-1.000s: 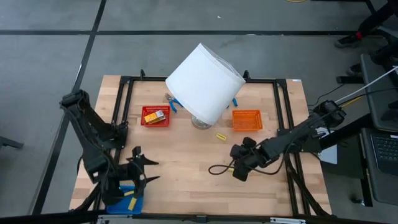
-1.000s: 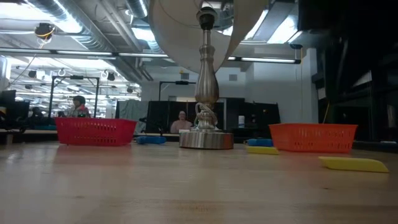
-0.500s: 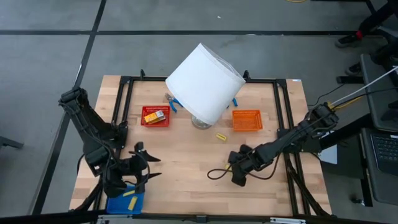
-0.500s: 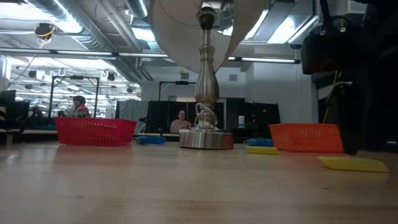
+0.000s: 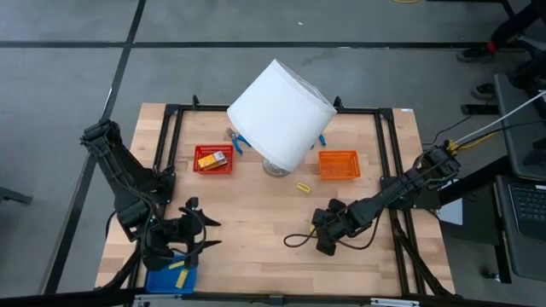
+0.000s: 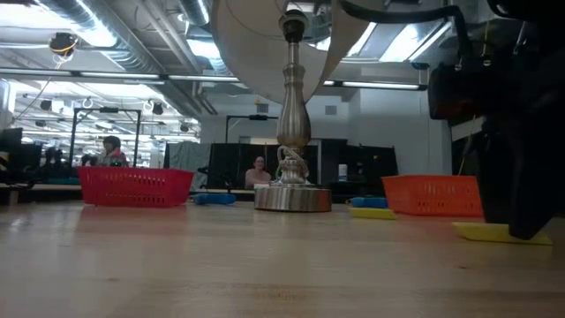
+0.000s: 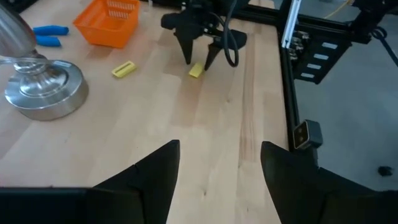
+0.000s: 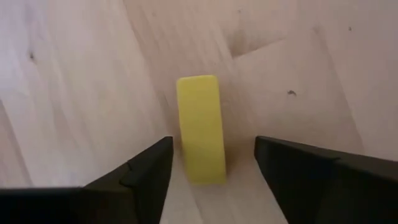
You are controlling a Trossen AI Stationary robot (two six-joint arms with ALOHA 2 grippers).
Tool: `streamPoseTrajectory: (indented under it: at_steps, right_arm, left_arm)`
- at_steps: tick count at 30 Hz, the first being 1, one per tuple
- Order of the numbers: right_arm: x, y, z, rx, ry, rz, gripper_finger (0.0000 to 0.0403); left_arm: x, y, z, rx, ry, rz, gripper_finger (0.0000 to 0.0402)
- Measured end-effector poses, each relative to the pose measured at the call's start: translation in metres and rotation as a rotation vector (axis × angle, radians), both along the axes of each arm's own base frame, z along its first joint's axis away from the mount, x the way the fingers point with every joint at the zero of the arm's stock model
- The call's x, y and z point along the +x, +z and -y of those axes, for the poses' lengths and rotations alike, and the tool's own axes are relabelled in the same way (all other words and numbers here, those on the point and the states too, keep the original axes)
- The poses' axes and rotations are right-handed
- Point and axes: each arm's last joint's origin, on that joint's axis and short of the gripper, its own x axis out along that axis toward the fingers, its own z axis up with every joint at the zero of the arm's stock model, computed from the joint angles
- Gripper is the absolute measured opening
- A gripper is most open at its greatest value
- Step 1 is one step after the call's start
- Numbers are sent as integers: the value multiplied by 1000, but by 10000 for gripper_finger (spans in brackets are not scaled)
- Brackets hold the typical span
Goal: Pick & Place School Supplies
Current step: Put the yellow eraser into the blue bin
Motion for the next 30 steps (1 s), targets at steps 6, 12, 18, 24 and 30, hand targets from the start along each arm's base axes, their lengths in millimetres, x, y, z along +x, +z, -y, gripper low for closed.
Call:
streamPoseTrajectory:
  at_steps: [6,12,18,24,30]
  right_arm:
    - [0,-1,1,-30,-37,18,154]
    - [1,-1,1,-19,-56,37,78]
    - [23,13,-12,102,-63,219,77]
    - [44,38,-25,176,-10,405,87]
    - [70,81,-31,162,77,574,83]
  left_arm:
    - [0,1,1,-4,-4,6,205]
    - [1,1,1,-11,0,16,198]
    - [1,1,1,-9,2,18,197]
    - [5,-2,2,20,43,43,194]
    - [26,-16,3,21,102,17,196]
